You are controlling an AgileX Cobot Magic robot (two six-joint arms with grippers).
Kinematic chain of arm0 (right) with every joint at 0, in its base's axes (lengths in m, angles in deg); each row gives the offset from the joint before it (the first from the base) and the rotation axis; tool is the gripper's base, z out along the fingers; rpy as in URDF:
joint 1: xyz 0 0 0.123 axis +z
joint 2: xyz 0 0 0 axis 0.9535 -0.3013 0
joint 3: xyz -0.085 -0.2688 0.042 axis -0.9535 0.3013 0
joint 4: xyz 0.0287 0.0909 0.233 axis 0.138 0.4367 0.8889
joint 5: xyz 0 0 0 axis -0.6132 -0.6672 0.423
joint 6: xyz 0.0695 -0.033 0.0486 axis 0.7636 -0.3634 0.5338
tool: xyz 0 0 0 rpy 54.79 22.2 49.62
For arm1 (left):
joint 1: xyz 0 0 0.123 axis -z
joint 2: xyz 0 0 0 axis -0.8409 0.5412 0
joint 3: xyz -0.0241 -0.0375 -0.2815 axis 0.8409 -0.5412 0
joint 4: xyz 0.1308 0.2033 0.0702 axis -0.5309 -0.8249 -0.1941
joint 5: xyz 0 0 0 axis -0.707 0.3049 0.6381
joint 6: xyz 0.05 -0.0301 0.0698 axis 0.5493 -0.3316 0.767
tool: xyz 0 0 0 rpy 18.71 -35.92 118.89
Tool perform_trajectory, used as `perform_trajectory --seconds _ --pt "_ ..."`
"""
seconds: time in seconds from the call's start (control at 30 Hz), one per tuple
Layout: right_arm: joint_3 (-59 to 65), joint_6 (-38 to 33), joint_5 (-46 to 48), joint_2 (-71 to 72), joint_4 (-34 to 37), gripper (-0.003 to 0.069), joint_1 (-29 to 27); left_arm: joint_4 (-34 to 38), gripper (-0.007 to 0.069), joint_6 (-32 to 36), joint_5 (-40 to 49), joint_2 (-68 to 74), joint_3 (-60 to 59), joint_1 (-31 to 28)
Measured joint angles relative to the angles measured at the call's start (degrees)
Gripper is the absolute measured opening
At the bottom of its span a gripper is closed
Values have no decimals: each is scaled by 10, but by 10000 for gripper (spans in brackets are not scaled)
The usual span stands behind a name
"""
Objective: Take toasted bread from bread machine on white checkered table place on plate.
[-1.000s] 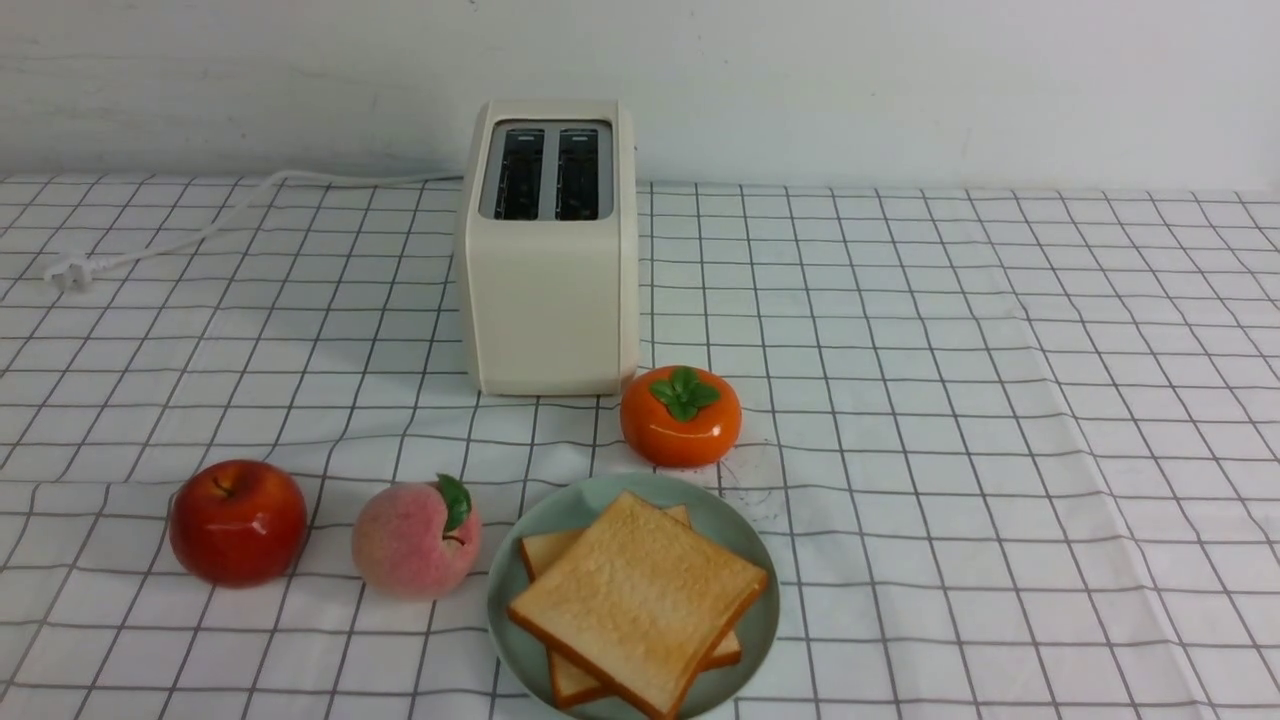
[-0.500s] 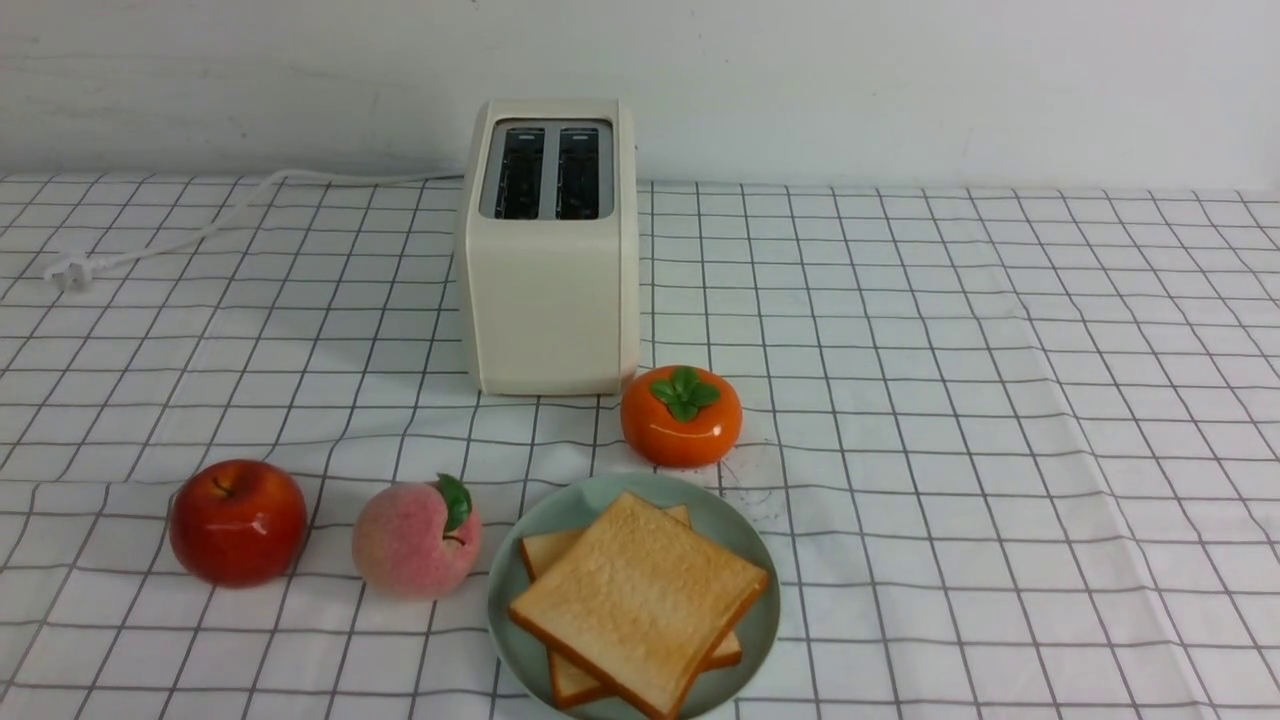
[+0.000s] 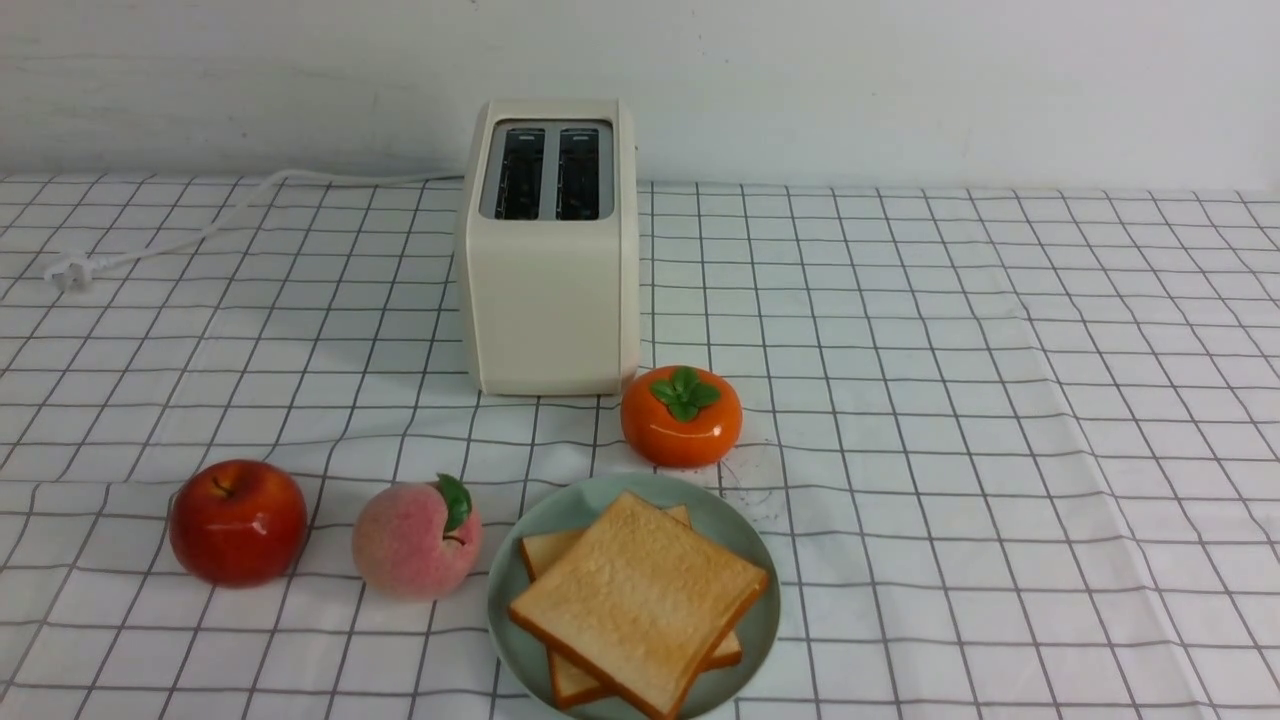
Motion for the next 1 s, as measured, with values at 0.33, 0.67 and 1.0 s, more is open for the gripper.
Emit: perform_trajectory --seconds 0.33,0.67,1.0 --pt "0 0 0 0 0 -10 0 0 20 0 0 0 0 0" --pt "0 1 0 0 -1 -10 0 -96 -10 -38 -55 0 -41 -82" --pt "-1 1 2 0 -2 1 0 -143 -13 -272 -86 0 -102 -124"
